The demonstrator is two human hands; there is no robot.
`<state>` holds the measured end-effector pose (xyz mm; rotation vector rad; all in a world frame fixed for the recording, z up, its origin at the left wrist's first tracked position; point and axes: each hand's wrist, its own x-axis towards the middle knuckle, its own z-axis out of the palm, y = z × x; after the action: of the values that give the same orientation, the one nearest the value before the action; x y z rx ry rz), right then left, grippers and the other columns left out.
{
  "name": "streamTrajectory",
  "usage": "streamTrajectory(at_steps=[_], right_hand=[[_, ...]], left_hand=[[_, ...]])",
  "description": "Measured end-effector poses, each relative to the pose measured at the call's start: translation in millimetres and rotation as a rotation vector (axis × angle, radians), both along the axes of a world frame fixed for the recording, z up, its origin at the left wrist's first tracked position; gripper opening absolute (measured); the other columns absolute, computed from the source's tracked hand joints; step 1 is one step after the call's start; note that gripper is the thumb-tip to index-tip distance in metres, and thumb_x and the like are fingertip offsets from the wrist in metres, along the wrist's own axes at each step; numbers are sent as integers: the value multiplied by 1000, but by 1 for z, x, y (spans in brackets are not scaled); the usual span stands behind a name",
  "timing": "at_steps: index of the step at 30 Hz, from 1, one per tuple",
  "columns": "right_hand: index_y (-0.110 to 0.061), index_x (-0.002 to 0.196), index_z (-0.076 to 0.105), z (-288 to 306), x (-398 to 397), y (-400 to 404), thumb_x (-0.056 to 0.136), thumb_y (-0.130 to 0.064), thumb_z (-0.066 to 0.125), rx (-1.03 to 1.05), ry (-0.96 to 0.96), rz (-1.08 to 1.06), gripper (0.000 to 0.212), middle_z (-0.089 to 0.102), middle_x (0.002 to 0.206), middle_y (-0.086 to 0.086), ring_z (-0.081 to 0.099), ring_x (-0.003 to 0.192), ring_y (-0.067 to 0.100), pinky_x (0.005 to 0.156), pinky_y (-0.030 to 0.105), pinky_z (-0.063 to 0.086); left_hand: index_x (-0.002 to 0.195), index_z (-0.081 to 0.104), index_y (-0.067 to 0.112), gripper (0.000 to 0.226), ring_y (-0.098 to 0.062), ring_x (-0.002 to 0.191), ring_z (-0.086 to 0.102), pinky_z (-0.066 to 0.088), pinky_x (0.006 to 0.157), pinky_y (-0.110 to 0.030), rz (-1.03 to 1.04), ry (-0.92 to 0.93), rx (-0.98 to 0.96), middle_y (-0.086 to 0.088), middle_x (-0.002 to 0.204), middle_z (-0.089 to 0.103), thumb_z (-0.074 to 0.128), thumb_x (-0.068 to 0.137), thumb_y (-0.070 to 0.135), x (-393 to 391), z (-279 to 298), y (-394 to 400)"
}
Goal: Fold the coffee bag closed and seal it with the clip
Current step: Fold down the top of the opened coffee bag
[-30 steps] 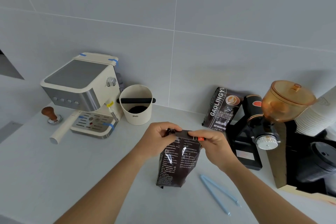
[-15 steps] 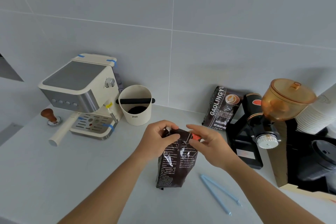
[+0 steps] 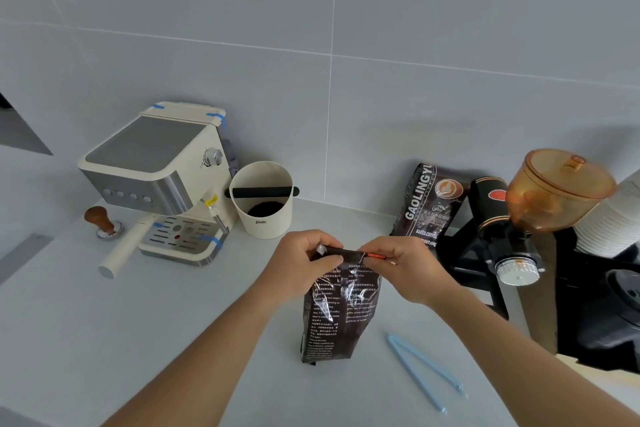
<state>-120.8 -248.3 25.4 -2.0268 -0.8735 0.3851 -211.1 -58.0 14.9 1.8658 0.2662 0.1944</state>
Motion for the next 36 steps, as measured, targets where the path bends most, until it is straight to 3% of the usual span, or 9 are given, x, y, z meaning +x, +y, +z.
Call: streamTrajectory(at_steps=[6, 10, 13, 16, 19, 25, 30, 33, 36], right_hand=[[-31, 88, 77, -7, 2, -3, 85, -1, 68, 44, 136, -9, 31, 77, 89, -9, 72, 86, 11, 84, 29, 56], [-34, 71, 75, -13, 7, -3, 82, 1, 72, 67, 166, -78, 36, 77, 75, -12, 70, 72, 5, 76, 26, 55], [-37, 62, 73, -18, 5, -1, 80, 4, 72, 81, 96, -99, 46, 73, 69, -19, 67, 67, 2, 69, 23, 54], [-31, 72, 75, -24, 0, 0, 81, 7, 68, 92, -58, -101, 40, 72, 74, -25, 68, 73, 3, 67, 18, 53], [-21, 86, 72, -32, -8, 3, 79, 9, 69, 145, -265, -127, 31, 75, 85, -8, 67, 82, 10, 70, 12, 51], [-7, 79, 74, -42, -14, 7, 75, 15, 69, 126, -497, -84, 23, 74, 82, 5, 64, 76, 12, 72, 3, 44], [-12, 84, 75, -38, -10, -1, 75, 5, 75, 72, -408, 27, 19, 70, 89, -1, 61, 78, 7, 70, 3, 42], [-19, 89, 77, -33, -8, -9, 74, -13, 82, 30, -251, 45, 16, 66, 95, -14, 63, 86, 0, 76, 5, 45], [-31, 98, 73, -29, -6, -15, 79, -17, 78, 8, -18, 2, 24, 69, 97, -19, 67, 93, 1, 85, 11, 49]], left_hand=[[75, 75, 23, 21, -9, 70, 70, 55, 69, -23, -47, 7, 45, 7, 73, 73, 75, 77, 2, 3, 2, 5], [80, 77, 14, 19, -10, 77, 71, 57, 76, -24, -77, -25, 91, 3, 80, 75, 72, 78, -4, 5, -3, 4], [79, 75, 26, 32, -12, 85, 72, 57, 80, -29, -80, -39, 106, 3, 88, 76, 67, 81, -5, 2, -7, 2], [82, 73, 32, 31, -13, 85, 71, 58, 78, -29, -90, -17, 62, 4, 88, 75, 67, 82, 1, -3, -9, 5], [83, 74, 30, 18, -17, 85, 71, 59, 78, -31, -119, 15, -68, -1, 92, 75, 79, 71, 18, -8, -5, 5], [91, 69, 33, 28, -14, 89, 71, 57, 81, -30, -42, 83, -90, 2, 95, 74, 79, 75, 12, -1, -7, 6], [84, 70, 31, 29, -15, 89, 71, 57, 85, -33, -43, 87, -74, 3, 91, 74, 78, 74, 5, 0, -10, 7], [82, 69, 31, 28, -17, 88, 71, 58, 87, -38, -49, 72, -58, 3, 88, 75, 78, 72, 6, 1, -13, 4], [82, 69, 30, 28, -17, 88, 72, 58, 87, -40, -49, 64, -57, 2, 88, 75, 78, 72, 5, 2, -16, 3]])
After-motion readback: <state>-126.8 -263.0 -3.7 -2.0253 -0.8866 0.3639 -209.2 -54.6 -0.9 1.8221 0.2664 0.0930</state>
